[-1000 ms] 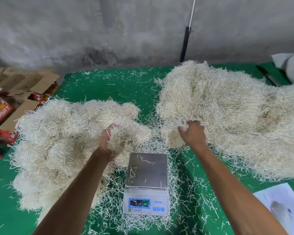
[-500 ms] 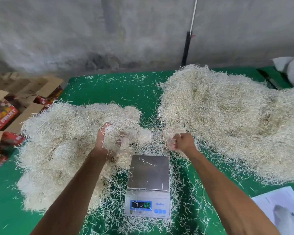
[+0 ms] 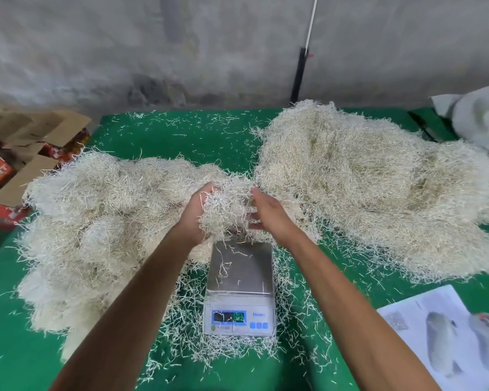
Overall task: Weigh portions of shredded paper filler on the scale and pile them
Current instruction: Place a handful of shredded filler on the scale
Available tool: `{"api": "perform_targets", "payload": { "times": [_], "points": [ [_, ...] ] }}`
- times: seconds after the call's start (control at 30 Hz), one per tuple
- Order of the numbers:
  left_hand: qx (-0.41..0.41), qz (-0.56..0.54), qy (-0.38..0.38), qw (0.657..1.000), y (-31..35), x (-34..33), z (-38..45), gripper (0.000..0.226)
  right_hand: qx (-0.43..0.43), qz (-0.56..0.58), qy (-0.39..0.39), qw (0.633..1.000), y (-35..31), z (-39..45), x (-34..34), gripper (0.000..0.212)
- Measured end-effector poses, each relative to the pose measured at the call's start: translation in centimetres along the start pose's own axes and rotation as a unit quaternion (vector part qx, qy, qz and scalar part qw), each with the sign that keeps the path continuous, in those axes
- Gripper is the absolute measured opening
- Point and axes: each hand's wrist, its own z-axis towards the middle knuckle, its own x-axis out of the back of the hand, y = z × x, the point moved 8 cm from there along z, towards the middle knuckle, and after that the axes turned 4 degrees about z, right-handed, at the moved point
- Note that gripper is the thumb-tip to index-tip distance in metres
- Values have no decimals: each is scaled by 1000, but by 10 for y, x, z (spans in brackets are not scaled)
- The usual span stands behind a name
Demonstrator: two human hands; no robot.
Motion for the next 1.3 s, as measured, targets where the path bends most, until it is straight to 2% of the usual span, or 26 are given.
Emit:
{"api": "perform_targets", "payload": {
  "times": [0.07,0.1,0.17,0.2,0.27,0.3,0.33,0.37,0.4,0.47,0.5,0.57,0.6,0.67,0.73,0.83,0.9,0.97,1.13,1.3],
  "points": [
    [-31,69,-48,996,5,-14,-3,36,-28,126,-59,990,-5,-7,-27,87],
    [-41,133,-48,989,4,-16,-4,47,-36,155,-76,984,-7,-10,-35,92],
    [-24,277,-58,959,-10,-13,-8,95,-51,105,-53,992,-5,-16,-34,106],
    [-20,297,-51,953,-17,-10,-10,108,-58,61,-35,996,-2,-18,-30,109],
    [-21,267,-45,962,-28,4,-10,114,-78,27,-18,996,7,-18,-26,102],
    [-49,269,-55,960,-31,10,-9,107,-81,16,3,997,11,-19,-24,94],
    [-74,252,-59,963,-36,18,-6,91,-58,1,39,998,10,-18,-20,77],
    [-105,249,-64,961,-40,25,-5,72,-15,-16,87,996,4,-17,-15,52],
    [-104,194,-66,973,-47,32,-2,58,28,-34,128,991,-1,-15,-11,34],
    [-89,94,-63,990,-60,39,-1,49,80,-83,169,979,1,-13,-6,37],
    [-71,65,-58,994,-71,44,3,48,94,-104,165,976,4,-15,-10,36],
    [-51,77,-33,995,-92,53,4,34,113,-150,126,974,17,-16,-23,30],
    [-40,93,-16,995,-104,61,1,30,99,-180,101,973,32,-17,-29,30],
    [0,122,27,992,-128,75,-2,40,18,-237,41,971,70,-20,-37,33],
    [36,156,42,986,-148,85,-5,45,-70,-296,6,953,108,-25,-34,36],
    [40,155,67,985,-157,99,-11,36,-107,-278,71,952,123,-38,-16,41],
    [9,181,83,980,-152,106,-14,32,-78,-242,151,955,115,-46,-2,69],
    [-17,188,87,978,-148,109,-17,29,-54,-212,194,956,109,-52,6,79],
    [-24,138,92,986,-151,113,-23,31,-13,-186,222,957,106,-61,9,64],
    [27,61,55,996,-171,110,-31,29,-48,-181,204,961,124,-64,6,59]
  ]
}}
